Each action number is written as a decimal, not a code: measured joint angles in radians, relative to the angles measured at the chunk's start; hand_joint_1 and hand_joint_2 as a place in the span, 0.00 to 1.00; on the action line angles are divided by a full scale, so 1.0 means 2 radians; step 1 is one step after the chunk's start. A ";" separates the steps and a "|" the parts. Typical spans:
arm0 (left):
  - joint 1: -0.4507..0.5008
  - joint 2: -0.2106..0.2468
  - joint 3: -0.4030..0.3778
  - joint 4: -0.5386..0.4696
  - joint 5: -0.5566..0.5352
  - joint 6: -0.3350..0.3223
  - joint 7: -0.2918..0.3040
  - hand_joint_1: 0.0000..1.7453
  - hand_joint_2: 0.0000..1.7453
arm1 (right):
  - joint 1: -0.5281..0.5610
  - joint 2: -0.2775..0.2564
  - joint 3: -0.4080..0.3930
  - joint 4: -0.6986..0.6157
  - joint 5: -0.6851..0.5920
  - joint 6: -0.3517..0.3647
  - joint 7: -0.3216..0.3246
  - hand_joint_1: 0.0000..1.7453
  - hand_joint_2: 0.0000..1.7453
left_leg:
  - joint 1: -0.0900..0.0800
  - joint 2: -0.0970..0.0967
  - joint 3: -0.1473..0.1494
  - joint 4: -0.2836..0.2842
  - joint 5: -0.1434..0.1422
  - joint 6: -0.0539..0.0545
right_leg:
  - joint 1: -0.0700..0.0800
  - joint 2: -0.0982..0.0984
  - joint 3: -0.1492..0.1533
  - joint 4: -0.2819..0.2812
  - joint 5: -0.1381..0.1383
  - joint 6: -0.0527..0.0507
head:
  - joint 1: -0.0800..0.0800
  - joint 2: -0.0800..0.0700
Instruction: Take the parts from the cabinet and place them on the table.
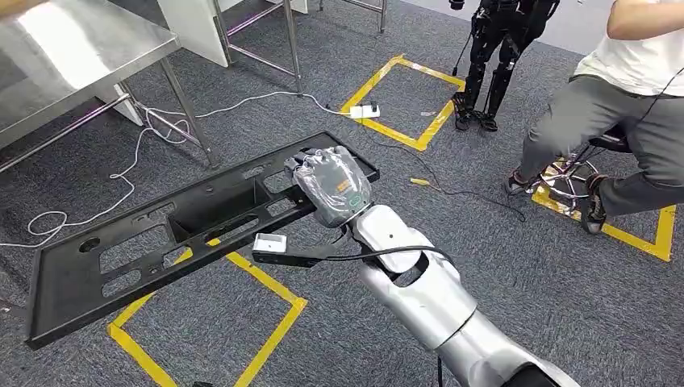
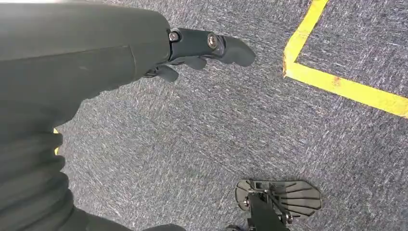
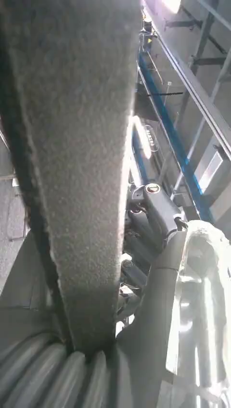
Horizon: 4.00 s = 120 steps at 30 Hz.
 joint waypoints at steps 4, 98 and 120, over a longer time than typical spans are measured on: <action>0.000 0.000 0.000 0.000 0.000 0.000 0.000 0.00 1.00 | 0.000 0.000 0.001 0.000 0.001 0.001 0.000 1.00 1.00 | 0.000 0.000 0.000 0.000 0.000 0.000 | 0.000 0.000 0.000 0.000 0.000 0.000 | 0.000 0.000; 0.000 -0.006 0.001 0.000 -0.016 -0.007 0.004 0.00 1.00 | 0.006 -0.006 0.003 0.008 0.015 0.015 0.008 1.00 1.00 | 0.010 0.002 0.024 -0.010 -0.016 0.011 | -0.002 0.008 -0.126 0.175 -0.031 -0.006 | -0.002 0.000; -0.001 -0.007 0.002 0.000 -0.020 -0.005 0.007 0.00 1.00 | 0.006 -0.001 0.002 0.008 0.005 0.016 0.004 1.00 1.00 | 0.016 0.003 0.014 0.011 -0.029 -0.010 | -0.002 0.010 -0.040 0.013 0.029 -0.006 | -0.008 0.000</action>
